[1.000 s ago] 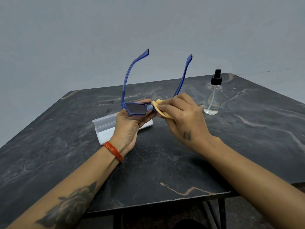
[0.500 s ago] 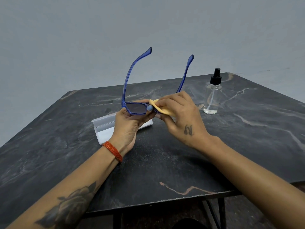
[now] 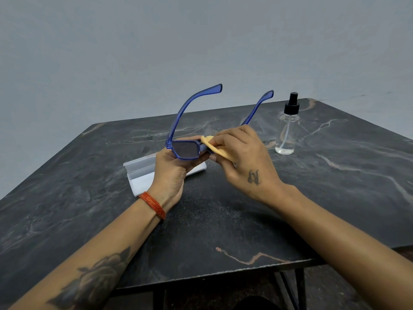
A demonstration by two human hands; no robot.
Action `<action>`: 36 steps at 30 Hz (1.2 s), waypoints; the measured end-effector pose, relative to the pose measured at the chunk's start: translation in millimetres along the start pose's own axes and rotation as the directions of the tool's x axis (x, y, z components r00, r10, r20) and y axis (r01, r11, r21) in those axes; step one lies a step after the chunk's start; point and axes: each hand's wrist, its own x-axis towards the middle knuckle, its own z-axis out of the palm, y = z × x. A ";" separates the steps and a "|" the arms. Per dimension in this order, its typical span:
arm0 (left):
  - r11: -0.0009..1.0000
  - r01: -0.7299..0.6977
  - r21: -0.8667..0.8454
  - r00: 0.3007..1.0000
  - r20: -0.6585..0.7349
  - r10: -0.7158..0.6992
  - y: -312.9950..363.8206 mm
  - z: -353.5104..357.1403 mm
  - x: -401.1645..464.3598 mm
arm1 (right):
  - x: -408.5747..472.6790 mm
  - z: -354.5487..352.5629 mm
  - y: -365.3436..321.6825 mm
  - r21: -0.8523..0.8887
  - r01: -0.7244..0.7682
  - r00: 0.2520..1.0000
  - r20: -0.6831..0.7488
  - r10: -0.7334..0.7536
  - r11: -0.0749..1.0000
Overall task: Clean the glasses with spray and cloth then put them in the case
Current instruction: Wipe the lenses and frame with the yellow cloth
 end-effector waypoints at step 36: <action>0.999 -0.011 -0.046 1.000 -0.027 0.010 -0.2 -3.4 3.2 | -3.2 -6.1 0.1 -0.432 0.106 0.993 -0.003 -0.119 0.896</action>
